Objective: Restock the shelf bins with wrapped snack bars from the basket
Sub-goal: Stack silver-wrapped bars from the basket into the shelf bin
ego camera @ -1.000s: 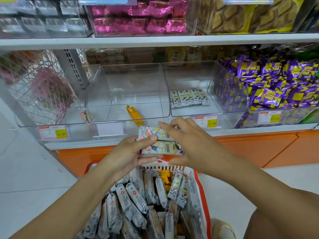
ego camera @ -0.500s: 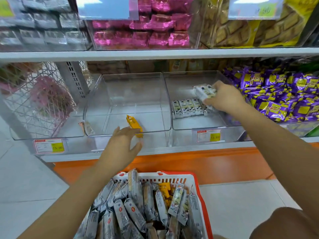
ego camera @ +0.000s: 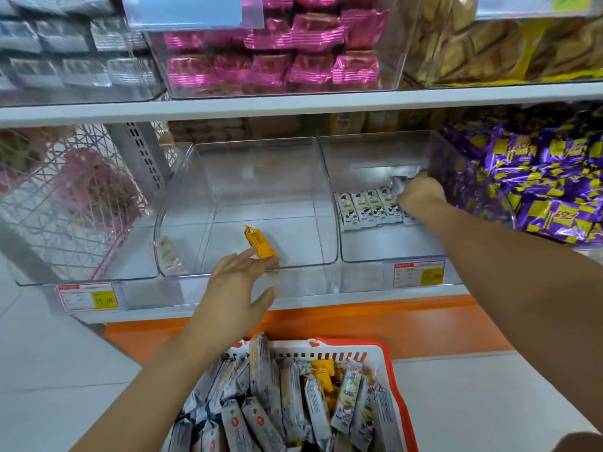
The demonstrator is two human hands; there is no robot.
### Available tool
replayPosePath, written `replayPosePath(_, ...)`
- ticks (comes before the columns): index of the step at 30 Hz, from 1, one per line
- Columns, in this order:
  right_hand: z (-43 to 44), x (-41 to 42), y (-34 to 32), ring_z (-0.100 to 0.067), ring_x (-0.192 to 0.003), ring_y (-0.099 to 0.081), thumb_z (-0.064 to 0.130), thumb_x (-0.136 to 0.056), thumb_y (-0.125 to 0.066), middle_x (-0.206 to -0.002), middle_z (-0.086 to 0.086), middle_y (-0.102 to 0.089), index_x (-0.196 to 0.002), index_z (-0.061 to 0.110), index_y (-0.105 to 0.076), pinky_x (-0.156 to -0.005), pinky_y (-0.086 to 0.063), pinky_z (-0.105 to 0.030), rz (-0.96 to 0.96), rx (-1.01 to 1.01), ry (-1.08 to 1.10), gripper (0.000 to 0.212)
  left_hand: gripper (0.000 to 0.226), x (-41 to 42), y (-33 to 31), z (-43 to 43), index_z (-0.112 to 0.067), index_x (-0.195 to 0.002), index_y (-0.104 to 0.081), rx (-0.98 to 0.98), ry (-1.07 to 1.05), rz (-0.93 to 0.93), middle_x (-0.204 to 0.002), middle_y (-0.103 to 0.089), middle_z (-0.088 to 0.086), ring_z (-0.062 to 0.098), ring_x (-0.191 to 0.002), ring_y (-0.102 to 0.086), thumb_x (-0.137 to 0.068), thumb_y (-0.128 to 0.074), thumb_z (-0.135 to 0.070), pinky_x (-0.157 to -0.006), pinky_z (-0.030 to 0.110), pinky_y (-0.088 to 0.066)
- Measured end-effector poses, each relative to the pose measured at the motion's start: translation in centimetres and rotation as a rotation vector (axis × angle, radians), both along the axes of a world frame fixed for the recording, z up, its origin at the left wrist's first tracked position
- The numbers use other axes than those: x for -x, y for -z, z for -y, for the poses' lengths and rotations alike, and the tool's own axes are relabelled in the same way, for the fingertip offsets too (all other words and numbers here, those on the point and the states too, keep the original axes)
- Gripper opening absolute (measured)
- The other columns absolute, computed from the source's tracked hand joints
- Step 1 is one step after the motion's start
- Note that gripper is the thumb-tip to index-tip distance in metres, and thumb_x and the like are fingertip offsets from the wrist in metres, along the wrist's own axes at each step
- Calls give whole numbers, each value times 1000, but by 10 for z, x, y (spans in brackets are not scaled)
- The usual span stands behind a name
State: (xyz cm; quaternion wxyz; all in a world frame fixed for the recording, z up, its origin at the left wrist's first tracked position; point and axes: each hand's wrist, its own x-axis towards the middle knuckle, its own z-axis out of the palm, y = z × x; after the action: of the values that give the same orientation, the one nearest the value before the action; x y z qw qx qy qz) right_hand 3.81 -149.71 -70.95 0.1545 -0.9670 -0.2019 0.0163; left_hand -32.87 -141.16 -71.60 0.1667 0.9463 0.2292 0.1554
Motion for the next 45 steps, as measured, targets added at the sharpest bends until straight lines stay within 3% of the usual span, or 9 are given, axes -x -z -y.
replayPosePath(7, -3, 15, -3, -32, -108, -58, 22, -102, -37, -120, -21, -59, -125, -7, -53, -77, -45, -34, -77, 49, 0, 40, 58, -1, 0, -1, -25, -132, -55, -9, -22, -17, -134, -55, -5, 14, -136, -36, -77, -45, -41, -103, 20, -14)
replayPosePath(13, 8, 25, -12, -38, -122, -49, 19, -102, -35, -134, -24, -45, -133, -8, -41, -97, -45, -42, -85, 35, 13, 41, 56, 2, 0, 3, -20, -129, -58, -71, -15, -41, -126, -62, 3, 24, -124, -50, -81, -44, -45, -99, 15, -14)
replayPosePath(19, 17, 34, -39, -33, -118, -53, 17, -97, -42, -130, -22, -55, -123, -1, -58, -95, -42, -38, -145, -18, -40, 35, 61, 4, -9, 9, -22, -150, -25, -98, -27, -92, -154, -30, 2, 17, -143, -23, -96, -50, -34, -109, 15, -1)
replayPosePath(22, 18, 53, -61, -12, -73, -53, 9, -94, -48, -90, -1, -60, -95, 21, -56, -65, -44, -30, -322, 158, -163, 14, 62, 8, -11, 14, -21, -152, -15, -110, -27, -115, -157, -22, 1, 13, -146, -13, -98, -43, -35, -104, 12, 9)
replayPosePath(24, 20, 62, -65, -13, -48, -37, 6, -90, -57, -57, -1, -44, -76, 14, -50, -46, -33, -24, -530, 222, -220, 17, 62, 11, -11, 18, -20, -152, -12, -109, -32, -113, -157, -20, 0, 11, -146, -10, -99, -42, -34, -104, 11, 10)
replayPosePath(29, 17, 91, -50, -12, -54, -43, 18, -88, -68, -63, 1, -51, -72, 12, -53, -50, -38, -21, -553, 359, -303, 22, 61, 18, -16, 28, -16, -151, -8, -100, -35, -122, -158, -13, -3, 9, -147, -5, -101, -39, -32, -100, 8, 15)
replayPosePath(36, -1, 129, -39, -14, -57, -44, 28, -90, -64, -65, 0, -54, -70, 14, -54, -51, -34, -24, -545, 346, -336, 27, 61, 32, -21, 35, -17, -152, -9, -48, -50, -151, -159, -5, -7, 6, -146, -3, -101, -38, -33, -111, 13, -7)
replayPosePath(40, 0, 139, -34, -16, -58, -51, 10, -94, -50, -66, -6, -59, -82, 6, -56, -51, -36, -24, -595, 154, -310, 15, 60, 47, -24, 39, -16, -152, -17, 11, -77, -137, -159, -6, -7, 8, -136, -36, -100, -41, -34, -106, 19, -28)
replayPosePath(45, 18, 153, -43, -17, -54, -44, 15, -93, -51, -67, -5, -53, -72, 7, -53, -49, -35, -24, -250, -54, -282, 23, 48, 64, -13, 47, -11, -143, -41, 27, -70, -206, -148, -41, 4, 17, -133, -42, -100, -43, -32, -105, 22, -31)
